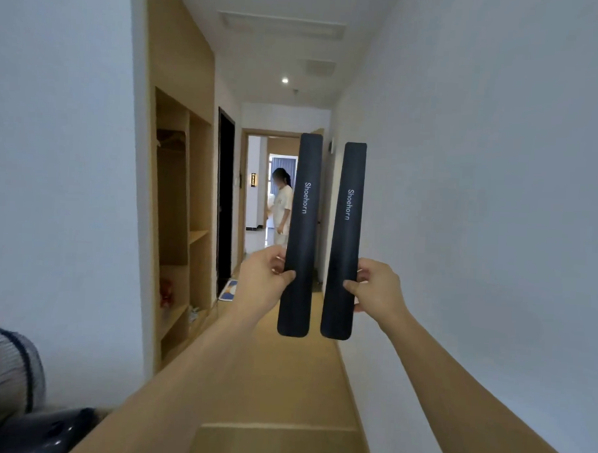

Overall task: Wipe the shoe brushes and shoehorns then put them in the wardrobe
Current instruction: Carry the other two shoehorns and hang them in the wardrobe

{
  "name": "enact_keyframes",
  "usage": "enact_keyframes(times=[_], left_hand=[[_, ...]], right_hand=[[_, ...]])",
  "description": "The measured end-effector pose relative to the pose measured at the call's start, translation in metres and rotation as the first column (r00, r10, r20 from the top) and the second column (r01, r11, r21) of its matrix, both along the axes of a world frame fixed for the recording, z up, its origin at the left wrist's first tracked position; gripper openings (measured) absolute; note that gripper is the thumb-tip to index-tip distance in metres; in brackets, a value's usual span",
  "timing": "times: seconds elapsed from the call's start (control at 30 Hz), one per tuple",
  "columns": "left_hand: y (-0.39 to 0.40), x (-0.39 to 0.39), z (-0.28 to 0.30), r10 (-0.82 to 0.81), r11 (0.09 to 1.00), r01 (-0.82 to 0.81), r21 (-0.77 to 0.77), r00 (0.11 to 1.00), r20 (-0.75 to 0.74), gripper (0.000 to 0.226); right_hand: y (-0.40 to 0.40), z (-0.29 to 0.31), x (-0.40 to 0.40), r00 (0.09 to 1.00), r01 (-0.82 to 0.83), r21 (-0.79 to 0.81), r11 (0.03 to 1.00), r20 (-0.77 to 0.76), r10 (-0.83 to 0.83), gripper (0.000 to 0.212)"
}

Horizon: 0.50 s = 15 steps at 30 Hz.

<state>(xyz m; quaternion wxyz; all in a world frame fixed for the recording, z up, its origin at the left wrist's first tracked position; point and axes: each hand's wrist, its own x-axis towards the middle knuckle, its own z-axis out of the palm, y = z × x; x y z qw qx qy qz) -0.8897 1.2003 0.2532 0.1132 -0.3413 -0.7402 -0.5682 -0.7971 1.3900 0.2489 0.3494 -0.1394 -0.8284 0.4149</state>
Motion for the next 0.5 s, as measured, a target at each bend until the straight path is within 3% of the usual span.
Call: enact_keyframes(times=[0.2, 0.5], left_hand=[[0.062, -0.075, -0.011, 0.033, 0.999, -0.033, -0.009, 0.999, 0.014, 0.017], [0.183, -0.243, -0.014, -0.001, 1.000, 0.001, 0.020, 1.000, -0.004, 0.019]], right_hand=[[0.066, -0.015, -0.085, 0.999, -0.053, -0.027, 0.998, -0.004, 0.053, 0.026], [0.183, -0.012, -0.229, 0.999, 0.039, 0.018, 0.999, 0.036, -0.040, 0.023]])
